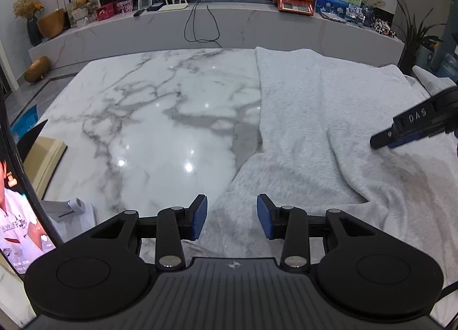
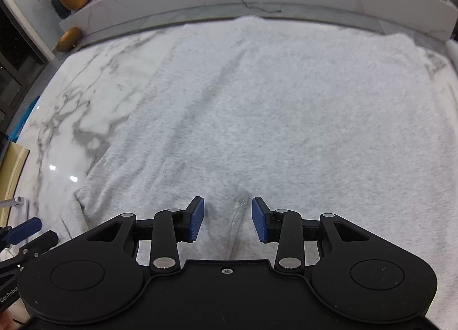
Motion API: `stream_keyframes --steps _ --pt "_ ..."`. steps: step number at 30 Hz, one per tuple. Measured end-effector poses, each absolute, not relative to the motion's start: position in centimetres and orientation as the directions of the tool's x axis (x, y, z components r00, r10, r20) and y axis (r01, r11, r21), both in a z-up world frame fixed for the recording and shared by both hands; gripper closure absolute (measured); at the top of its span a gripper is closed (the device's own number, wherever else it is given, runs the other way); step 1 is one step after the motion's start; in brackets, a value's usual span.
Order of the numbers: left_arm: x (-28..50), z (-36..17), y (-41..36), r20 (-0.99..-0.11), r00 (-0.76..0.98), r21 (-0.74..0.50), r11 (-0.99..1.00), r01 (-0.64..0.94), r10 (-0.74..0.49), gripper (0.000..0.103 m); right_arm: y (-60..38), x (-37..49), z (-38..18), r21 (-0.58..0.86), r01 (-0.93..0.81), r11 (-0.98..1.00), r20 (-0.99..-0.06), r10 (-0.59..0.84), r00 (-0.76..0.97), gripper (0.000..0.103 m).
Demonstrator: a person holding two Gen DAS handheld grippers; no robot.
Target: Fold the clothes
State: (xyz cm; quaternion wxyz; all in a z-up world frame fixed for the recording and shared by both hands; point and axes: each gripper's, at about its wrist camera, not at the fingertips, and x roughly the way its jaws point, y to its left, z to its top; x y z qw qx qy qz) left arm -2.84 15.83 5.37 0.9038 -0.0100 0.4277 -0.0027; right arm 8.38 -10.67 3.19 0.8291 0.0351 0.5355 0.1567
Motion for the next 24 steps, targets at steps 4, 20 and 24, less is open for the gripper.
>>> stream_keyframes --steps 4,20,24 --pt "-3.2 5.4 17.0 -0.766 0.643 -0.044 0.998 -0.046 -0.004 0.066 -10.8 7.7 3.5 0.227 -0.226 0.947 -0.868 0.302 0.395 0.1" --pt "-7.7 5.7 12.8 -0.721 0.692 0.144 0.974 0.173 -0.017 0.05 -15.2 4.2 22.6 0.215 -0.291 0.932 -0.664 0.358 0.656 0.1" --pt "-7.2 5.0 11.8 -0.716 0.697 0.22 0.961 0.166 0.044 0.05 -15.9 3.5 26.0 0.187 -0.295 0.937 -0.621 0.346 0.704 0.1"
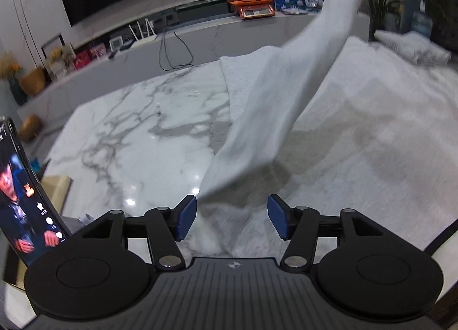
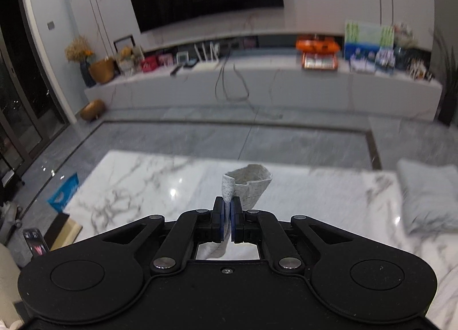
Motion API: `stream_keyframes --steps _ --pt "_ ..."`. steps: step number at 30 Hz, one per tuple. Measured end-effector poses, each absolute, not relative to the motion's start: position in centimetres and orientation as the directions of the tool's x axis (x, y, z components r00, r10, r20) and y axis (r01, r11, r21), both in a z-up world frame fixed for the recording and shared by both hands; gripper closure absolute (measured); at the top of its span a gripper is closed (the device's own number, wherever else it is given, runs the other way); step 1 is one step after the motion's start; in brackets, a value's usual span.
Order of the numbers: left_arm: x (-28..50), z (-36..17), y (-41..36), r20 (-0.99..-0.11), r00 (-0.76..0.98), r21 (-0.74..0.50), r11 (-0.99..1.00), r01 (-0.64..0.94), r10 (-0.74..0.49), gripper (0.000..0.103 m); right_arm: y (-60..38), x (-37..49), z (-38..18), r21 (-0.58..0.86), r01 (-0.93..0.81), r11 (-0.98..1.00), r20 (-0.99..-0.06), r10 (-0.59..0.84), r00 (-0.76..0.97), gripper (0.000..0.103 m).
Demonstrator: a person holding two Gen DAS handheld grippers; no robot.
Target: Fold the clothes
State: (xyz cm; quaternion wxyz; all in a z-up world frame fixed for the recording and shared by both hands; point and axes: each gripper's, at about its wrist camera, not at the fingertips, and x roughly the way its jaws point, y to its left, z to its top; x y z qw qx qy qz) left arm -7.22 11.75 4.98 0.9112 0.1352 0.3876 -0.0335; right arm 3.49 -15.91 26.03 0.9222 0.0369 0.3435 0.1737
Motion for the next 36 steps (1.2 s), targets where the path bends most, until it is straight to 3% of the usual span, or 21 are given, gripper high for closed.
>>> stream_keyframes --steps 4,5,6,8,13,17,21,25,28,31,36 --pt "-5.7 5.1 10.9 -0.697 0.717 0.199 0.966 0.166 0.02 0.051 -16.7 3.1 29.0 0.188 -0.296 0.936 -0.58 0.349 0.736 0.1" --pt "-5.4 5.1 10.7 -0.697 0.717 0.187 0.967 0.174 0.006 0.061 -17.1 3.2 29.8 0.191 -0.293 0.937 -0.57 0.349 0.744 0.1" --pt "-5.1 5.2 10.6 -0.7 0.714 0.172 0.968 0.183 -0.011 0.081 -17.4 3.3 30.2 0.194 -0.285 0.939 -0.565 0.345 0.749 0.1" --pt "-5.1 5.6 10.4 -0.707 0.706 0.127 0.973 0.194 -0.049 0.099 -18.2 3.7 30.8 0.202 -0.265 0.943 -0.565 0.333 0.755 0.1" --pt "-7.9 7.0 9.8 -0.674 0.736 0.155 0.963 0.221 -0.06 0.1 -20.4 6.1 29.1 0.192 -0.197 0.961 -0.607 0.274 0.746 0.1" --pt "-9.7 6.9 8.2 -0.686 0.725 0.227 0.928 0.294 -0.062 0.1 -22.1 8.3 24.2 0.202 -0.136 0.97 -0.694 0.24 0.679 0.1" --pt "-10.2 4.8 6.0 -0.728 0.685 0.344 0.871 0.349 0.014 0.097 -23.4 9.1 18.8 0.217 -0.086 0.972 -0.767 0.225 0.601 0.1" --pt "-9.5 2.6 6.5 -0.747 0.648 0.426 0.855 0.294 0.149 0.096 -25.1 8.5 12.9 0.219 -0.059 0.974 -0.83 0.218 0.513 0.1" --pt "-9.4 2.1 7.4 -0.745 0.632 0.456 0.854 0.249 0.213 0.091 -26.3 7.0 9.7 0.221 -0.053 0.974 -0.858 0.22 0.465 0.1" --pt "-9.8 2.0 7.6 -0.766 0.612 0.44 0.854 0.276 0.197 0.089 -27.6 5.5 7.2 0.231 -0.052 0.972 -0.882 0.231 0.41 0.099" --pt "-10.4 2.9 8.0 -0.795 0.586 0.401 0.86 0.315 0.156 0.067 -28.9 3.6 5.5 0.23 -0.075 0.97 -0.907 0.241 0.346 0.093"
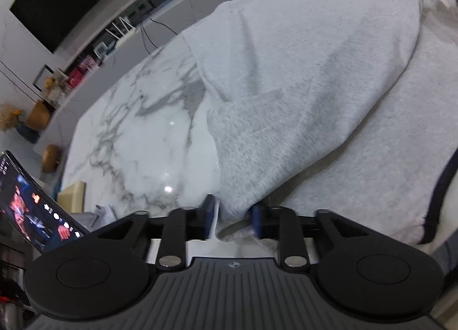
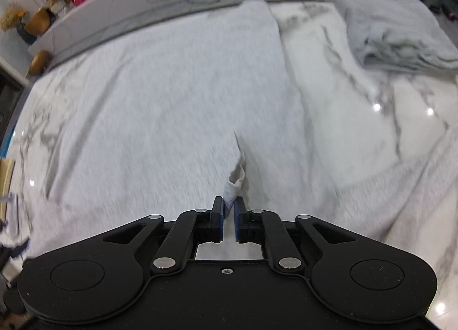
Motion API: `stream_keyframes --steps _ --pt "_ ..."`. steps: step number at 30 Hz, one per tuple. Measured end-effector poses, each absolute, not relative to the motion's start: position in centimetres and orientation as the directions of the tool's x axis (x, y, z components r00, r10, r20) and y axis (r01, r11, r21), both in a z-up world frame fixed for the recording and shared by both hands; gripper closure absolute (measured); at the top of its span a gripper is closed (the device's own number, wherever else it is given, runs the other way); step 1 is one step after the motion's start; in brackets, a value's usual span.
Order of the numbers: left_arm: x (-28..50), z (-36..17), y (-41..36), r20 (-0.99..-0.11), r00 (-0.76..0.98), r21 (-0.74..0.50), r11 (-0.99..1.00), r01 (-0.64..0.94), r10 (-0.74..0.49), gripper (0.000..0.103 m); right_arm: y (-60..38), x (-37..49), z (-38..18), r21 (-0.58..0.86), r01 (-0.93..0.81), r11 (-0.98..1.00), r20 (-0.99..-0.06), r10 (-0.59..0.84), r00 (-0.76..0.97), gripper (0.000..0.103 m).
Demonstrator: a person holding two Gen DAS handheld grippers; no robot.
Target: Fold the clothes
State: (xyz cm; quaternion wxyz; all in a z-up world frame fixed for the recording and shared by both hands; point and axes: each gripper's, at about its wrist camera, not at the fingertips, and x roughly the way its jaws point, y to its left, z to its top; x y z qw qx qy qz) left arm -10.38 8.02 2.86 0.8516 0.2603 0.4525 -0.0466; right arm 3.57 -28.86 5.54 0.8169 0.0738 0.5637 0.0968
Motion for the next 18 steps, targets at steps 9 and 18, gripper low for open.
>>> stream_keyframes --steps 9,18 --pt "-10.3 8.5 10.5 -0.801 0.599 0.202 0.934 0.294 -0.015 0.059 -30.4 3.1 8.2 0.193 -0.122 0.974 -0.902 0.225 0.369 0.083" --pt "-0.9 7.1 11.0 -0.786 0.619 0.174 0.96 0.22 0.001 0.059 -30.3 8.6 6.2 0.305 -0.079 0.949 -0.872 0.312 0.376 0.073"
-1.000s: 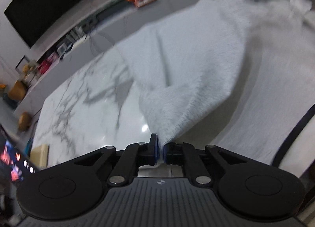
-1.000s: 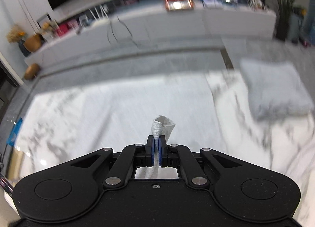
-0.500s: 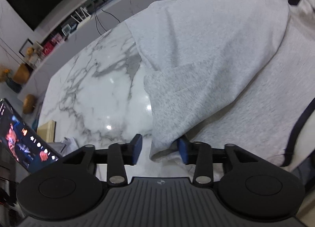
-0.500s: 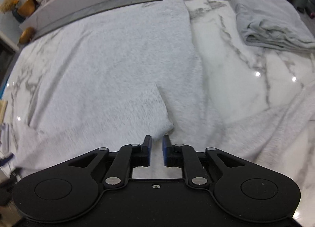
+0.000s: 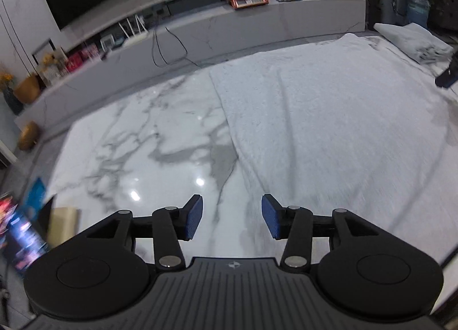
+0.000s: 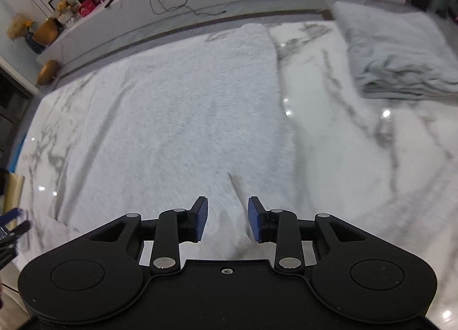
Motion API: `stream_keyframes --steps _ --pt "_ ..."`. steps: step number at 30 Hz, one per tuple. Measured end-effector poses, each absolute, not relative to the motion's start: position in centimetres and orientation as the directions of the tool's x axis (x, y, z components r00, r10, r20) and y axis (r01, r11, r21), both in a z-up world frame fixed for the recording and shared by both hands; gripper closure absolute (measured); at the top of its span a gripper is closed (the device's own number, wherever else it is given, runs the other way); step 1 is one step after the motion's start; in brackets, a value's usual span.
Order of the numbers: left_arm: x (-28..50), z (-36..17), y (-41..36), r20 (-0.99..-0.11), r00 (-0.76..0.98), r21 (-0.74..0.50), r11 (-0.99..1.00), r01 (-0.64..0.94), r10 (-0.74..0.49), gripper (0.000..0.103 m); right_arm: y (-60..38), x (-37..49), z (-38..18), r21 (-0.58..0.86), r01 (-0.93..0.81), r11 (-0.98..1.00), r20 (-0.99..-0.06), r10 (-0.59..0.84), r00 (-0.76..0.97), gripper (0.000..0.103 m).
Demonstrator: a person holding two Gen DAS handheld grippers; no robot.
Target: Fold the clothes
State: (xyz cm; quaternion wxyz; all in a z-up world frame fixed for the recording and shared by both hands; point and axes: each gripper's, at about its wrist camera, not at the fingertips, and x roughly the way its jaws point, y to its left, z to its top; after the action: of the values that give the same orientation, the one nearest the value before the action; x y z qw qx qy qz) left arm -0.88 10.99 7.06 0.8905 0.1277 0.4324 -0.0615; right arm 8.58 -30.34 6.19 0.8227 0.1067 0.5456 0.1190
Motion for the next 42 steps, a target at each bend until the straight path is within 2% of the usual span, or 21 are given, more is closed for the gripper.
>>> stream_keyframes --steps 7,10,22,30,33,37,42 --pt "0.3 4.3 10.6 -0.832 0.555 0.139 0.956 0.258 -0.029 0.068 -28.4 10.7 3.7 0.271 -0.113 0.956 -0.885 0.293 0.362 0.074" --pt "-0.1 3.4 10.7 -0.836 0.547 0.125 0.956 0.267 -0.044 0.071 -28.2 10.5 3.3 0.259 -0.127 0.957 -0.892 0.288 0.348 0.102" --pt "-1.2 2.6 12.5 -0.815 0.572 0.029 0.978 0.205 -0.096 0.072 -34.0 0.6 9.8 0.316 -0.08 0.945 -0.866 0.322 0.383 0.102" --pt "-1.6 2.6 12.0 -0.801 0.594 0.069 0.974 0.217 -0.076 0.071 -35.8 -5.4 6.6 0.321 -0.046 0.946 -0.911 0.321 0.258 0.102" --pt "-2.4 3.1 11.6 -0.789 0.612 0.108 0.967 0.23 -0.057 0.071 -35.2 -6.3 5.2 0.265 -0.056 0.963 -0.939 0.271 0.212 0.098" --pt "-4.6 4.7 11.6 -0.766 0.642 0.149 0.962 0.229 -0.034 0.071 -35.5 -6.8 5.9 0.25 -0.047 0.967 -0.934 0.254 0.25 0.091" --pt "-7.6 5.6 11.8 -0.789 0.611 0.115 0.963 0.246 -0.062 0.069 -35.3 -5.8 7.1 0.265 -0.041 0.963 -0.911 0.264 0.317 0.086"
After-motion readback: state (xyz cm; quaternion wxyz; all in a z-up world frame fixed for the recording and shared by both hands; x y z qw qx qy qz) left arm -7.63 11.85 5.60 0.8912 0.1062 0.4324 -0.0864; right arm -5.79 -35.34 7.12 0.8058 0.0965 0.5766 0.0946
